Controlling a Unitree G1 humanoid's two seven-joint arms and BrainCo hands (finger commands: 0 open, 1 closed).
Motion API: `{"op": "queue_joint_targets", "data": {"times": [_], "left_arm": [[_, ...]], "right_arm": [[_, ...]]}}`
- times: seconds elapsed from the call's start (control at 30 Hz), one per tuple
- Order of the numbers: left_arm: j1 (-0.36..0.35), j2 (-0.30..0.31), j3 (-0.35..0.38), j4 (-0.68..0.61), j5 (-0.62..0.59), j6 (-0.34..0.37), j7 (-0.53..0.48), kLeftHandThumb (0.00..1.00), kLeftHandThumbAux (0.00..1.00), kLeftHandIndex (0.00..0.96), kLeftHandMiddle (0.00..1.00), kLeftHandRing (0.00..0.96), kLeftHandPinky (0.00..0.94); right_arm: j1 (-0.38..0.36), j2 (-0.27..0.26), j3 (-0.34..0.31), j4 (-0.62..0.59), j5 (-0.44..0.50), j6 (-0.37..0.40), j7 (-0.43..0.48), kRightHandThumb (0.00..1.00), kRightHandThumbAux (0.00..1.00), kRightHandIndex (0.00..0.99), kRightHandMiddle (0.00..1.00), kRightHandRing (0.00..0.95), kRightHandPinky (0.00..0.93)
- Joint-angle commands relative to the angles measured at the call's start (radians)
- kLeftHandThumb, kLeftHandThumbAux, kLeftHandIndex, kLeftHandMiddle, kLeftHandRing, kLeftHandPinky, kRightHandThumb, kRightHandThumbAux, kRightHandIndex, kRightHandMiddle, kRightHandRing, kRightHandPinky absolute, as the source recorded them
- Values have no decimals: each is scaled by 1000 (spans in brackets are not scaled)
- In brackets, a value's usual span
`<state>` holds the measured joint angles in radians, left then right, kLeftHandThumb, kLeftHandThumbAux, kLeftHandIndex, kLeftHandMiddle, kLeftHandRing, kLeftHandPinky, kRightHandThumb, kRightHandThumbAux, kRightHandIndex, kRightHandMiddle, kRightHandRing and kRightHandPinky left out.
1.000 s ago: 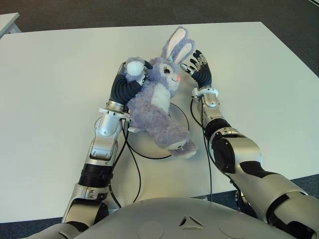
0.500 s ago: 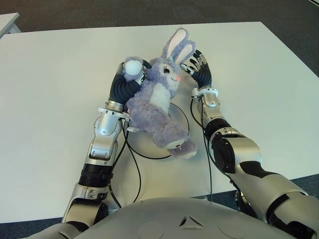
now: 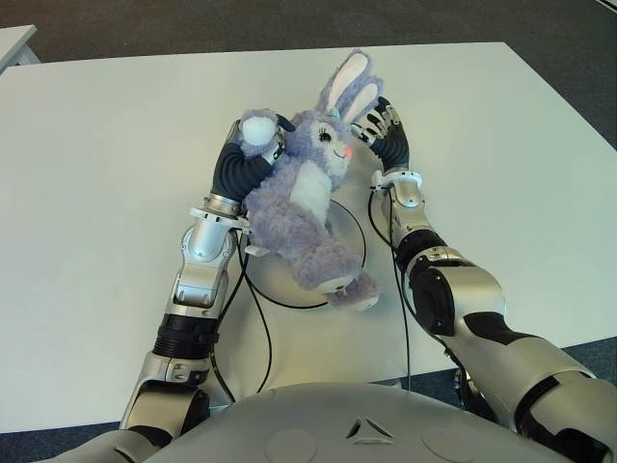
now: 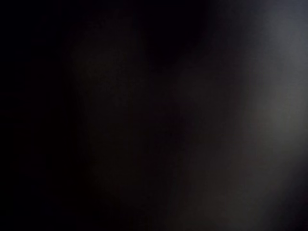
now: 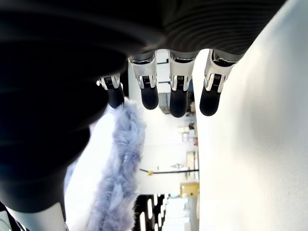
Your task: Put the doll into the plate.
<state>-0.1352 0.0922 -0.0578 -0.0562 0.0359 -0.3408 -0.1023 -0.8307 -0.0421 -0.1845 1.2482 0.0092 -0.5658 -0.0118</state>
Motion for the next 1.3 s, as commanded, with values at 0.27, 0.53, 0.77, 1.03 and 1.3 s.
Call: {"op": "queue_joint_targets", "data": {"times": [0.27,0.53,0.77,1.03,1.3], "left_arm": [[-14,21,3,52,12,-50,-13,692,712,426,543,515,449],[-23,28,3,72,16,-71,-12,689,713,423,503,473,426],[-28,29,4,80,30,-76,-5,684,715,421,486,452,386],[-29,26,9,86,34,-82,4,678,716,417,462,417,368],[-32,18,12,94,34,-82,11,670,719,405,351,318,265]], "right_arm": [[50,11,-6,28,6,26,0,56,747,44,76,86,117],[50,11,-7,28,8,27,0,56,747,46,76,86,118],[50,12,-9,28,11,26,3,57,747,48,77,86,116],[50,15,-9,27,9,22,5,61,753,49,84,93,122],[49,14,-9,27,9,23,6,60,747,44,79,89,116]]}}
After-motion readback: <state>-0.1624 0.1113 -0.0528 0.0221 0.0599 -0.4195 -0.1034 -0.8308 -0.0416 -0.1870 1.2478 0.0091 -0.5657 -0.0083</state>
